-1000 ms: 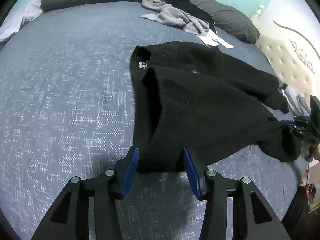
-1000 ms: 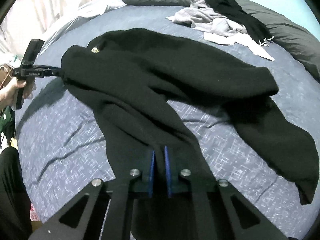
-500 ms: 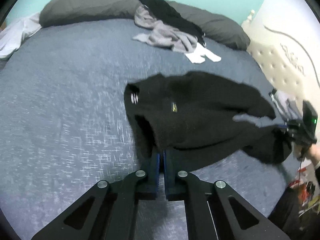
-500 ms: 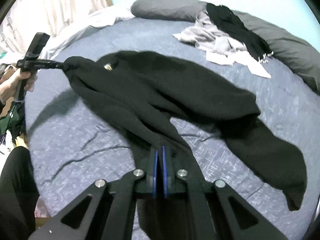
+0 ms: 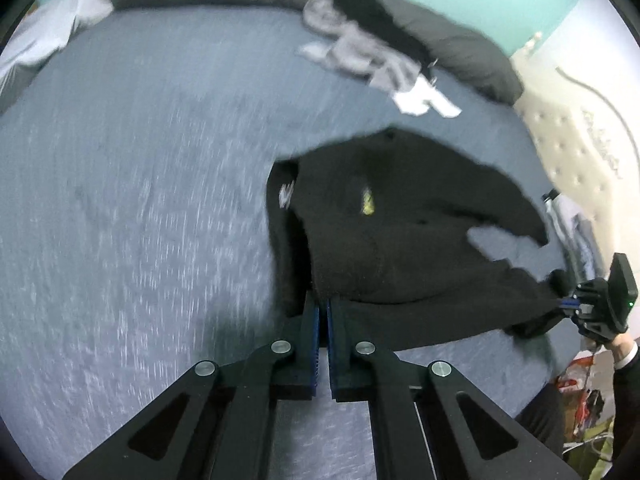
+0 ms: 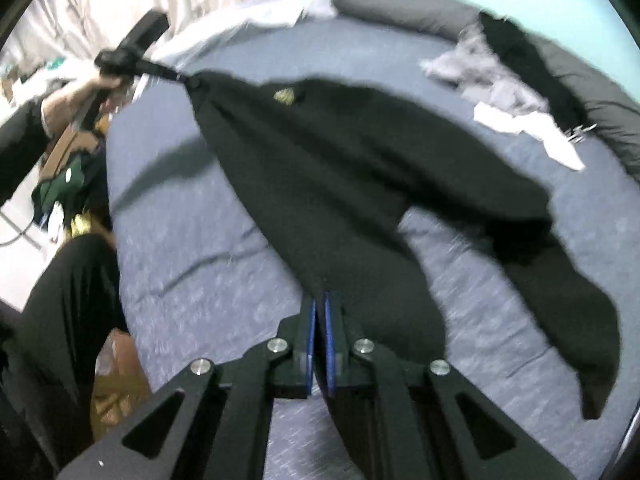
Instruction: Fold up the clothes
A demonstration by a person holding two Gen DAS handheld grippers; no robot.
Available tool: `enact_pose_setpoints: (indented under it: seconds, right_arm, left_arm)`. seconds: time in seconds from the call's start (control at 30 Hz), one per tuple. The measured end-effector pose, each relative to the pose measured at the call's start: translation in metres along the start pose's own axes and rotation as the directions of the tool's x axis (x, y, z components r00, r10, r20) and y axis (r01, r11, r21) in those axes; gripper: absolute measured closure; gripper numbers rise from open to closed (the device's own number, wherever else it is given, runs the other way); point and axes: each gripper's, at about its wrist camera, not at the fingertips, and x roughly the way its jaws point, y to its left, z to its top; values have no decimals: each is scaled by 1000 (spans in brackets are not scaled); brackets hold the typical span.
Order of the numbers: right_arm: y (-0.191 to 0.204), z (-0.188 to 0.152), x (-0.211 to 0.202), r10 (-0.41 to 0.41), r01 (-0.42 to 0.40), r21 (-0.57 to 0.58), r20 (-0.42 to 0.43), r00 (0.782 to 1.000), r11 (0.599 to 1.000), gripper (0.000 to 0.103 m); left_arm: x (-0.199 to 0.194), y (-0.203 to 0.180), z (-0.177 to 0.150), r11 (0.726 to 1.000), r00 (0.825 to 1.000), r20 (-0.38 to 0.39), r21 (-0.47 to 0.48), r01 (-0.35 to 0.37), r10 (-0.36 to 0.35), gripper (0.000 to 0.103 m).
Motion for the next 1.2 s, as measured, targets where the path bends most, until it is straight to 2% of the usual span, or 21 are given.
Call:
enact_pose_setpoints:
  seconds: [0.17, 0.33, 0.4, 0.5, 0.53, 0.6, 0.67, 0.73, 0.77, 0.83, 0.9, 0.97, 1.07, 1.2]
  right_arm:
    - [15, -10, 39, 72, -72, 1, -65, 995, 997, 99]
    - [16, -16, 60, 139, -135, 36, -133, 981, 990, 95]
    - [15, -19, 54, 149, -145, 41, -122, 981, 989, 95]
    - [1, -27, 30, 159, -155, 69, -60, 986, 986, 92]
    - [-7, -31, 19, 154, -150, 84, -35, 988, 985, 90]
    - [-26, -38, 0, 121, -121, 119, 6, 993, 985, 81]
    - [-50, -50, -22, 37, -42, 169, 34, 999, 985, 75]
    - [-78, -66, -43, -74, 62, 248, 42, 996, 967, 72]
    - [-91, -74, -51, -126, 111, 286, 37, 991, 952, 69]
    - [-120, -94, -69, -231, 209, 390, 10, 973, 897, 65]
    - [-148, -117, -89, -309, 280, 494, -23, 951, 823, 55]
    - [-172, -142, -108, -366, 331, 579, -60, 929, 745, 53]
    - [-190, -172, -123, -398, 364, 655, -104, 911, 662, 52]
    - [-203, -200, -125, -416, 417, 711, -190, 889, 566, 51]
  left_arm:
    - [23, 18, -23, 999, 999, -45, -34, -11, 9, 100]
    - [37, 32, -36, 998, 999, -51, -70, -1, -2, 100]
    - [40, 33, -38, 998, 999, -53, -70, 0, -4, 100]
    - [43, 33, -40, 998, 999, -49, -69, 0, -4, 100]
    - [43, 34, -40, 997, 999, -46, -74, 2, -5, 100]
    - [42, 34, -38, 997, 999, -42, -82, 4, -7, 99]
    - [42, 35, -38, 996, 999, -36, -89, 5, -8, 99]
    - [40, 34, -38, 996, 999, -31, -93, 5, -7, 99]
    - [40, 33, -38, 995, 1000, -27, -95, 5, -7, 99]
    - [38, 32, -40, 995, 1000, -19, -100, 4, -6, 99]
    - [38, 31, -40, 995, 1000, -18, -104, 2, -4, 99]
    - [37, 29, -41, 995, 1000, -20, -103, -6, 4, 99]
    - [36, 25, -40, 995, 1000, -20, -101, -12, 10, 99]
    - [36, 22, -41, 995, 1000, -23, -100, -23, 21, 99]
